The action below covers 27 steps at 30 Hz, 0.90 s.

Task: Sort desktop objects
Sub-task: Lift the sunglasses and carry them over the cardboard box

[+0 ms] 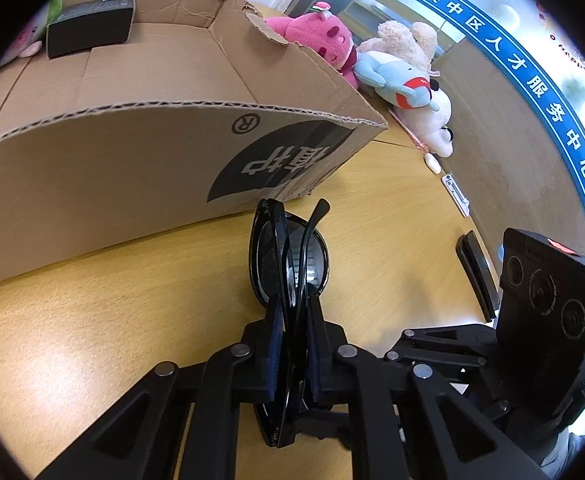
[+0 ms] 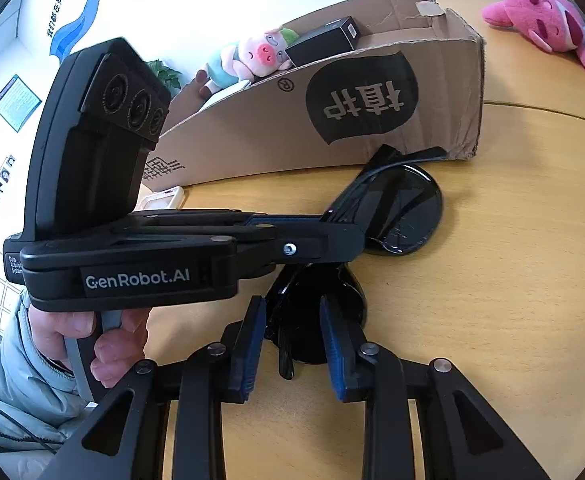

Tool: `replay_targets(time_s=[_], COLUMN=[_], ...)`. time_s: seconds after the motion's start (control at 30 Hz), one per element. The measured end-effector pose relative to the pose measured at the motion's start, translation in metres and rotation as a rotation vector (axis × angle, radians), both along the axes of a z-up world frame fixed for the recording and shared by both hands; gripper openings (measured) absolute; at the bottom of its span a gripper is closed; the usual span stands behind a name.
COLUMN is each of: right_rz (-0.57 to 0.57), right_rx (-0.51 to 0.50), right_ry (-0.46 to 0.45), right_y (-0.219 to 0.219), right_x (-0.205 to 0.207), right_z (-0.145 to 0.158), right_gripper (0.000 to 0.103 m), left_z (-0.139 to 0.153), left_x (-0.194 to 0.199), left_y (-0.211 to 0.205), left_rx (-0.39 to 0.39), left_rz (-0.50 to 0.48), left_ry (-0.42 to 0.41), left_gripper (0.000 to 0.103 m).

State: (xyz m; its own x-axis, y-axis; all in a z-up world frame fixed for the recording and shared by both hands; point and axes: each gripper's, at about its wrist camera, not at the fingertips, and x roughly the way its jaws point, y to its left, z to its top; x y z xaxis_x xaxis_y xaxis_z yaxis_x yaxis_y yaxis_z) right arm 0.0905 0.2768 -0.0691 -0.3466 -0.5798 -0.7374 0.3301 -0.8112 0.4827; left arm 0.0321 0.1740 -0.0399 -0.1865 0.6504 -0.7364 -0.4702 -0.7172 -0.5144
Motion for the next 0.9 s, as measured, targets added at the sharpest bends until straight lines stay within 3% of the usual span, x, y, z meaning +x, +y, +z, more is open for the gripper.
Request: replay_targets(time_s=[0.13,0.17,0.2,0.27,0.43,0.67,0.77,0.9], right_rz=[-0.015,-0.016,-0.021,-0.018,0.003,0.013,0.020,0.066], right_rx=[-0.019,-0.025,-0.023,-0.027,-0.026,-0.123,-0.104,-0.059], right_ry=[-0.019,-0.022,-0.014,0.000,-0.018,-0.021,-0.025,-0.029], right_y=[0.008,0.012,0.014,0.010,-0.009,-0.013,-0.022,-0.030], right_x=[0.000,0.000,-0.001,0.000,-0.007,-0.007,-0.011,-0.007], right_z=[0.001,0.000,0.003,0.007,0.003,0.004,0.003,0.005], right_gripper=[0.028,0.032,0.046,0.060,0.060,0.059,0.046,0.044], left_z=[-0.001,-0.001,-0.001,-0.001,0.000,0.009,0.010,0.006], left_x=[0.001,0.003,0.004,0.007,0.013,0.018,0.019,0.019], left_y=[-0.005,-0.007,-0.008,-0.010,-0.020,-0.041,-0.047,-0.060], left_rx=[0.012,0.007,0.006,0.005,0.004,0.007,-0.003,0.011], left_rz=[0.027,0.036,0.042,0.057,0.098,0.175,0.212,0.268], left_ry=[-0.021,-0.018,-0.017,-0.020,-0.027,-0.010,-0.003,-0.023], left_gripper=[0.010,0.010,0.009,0.009,0.009,0.009,0.009,0.009])
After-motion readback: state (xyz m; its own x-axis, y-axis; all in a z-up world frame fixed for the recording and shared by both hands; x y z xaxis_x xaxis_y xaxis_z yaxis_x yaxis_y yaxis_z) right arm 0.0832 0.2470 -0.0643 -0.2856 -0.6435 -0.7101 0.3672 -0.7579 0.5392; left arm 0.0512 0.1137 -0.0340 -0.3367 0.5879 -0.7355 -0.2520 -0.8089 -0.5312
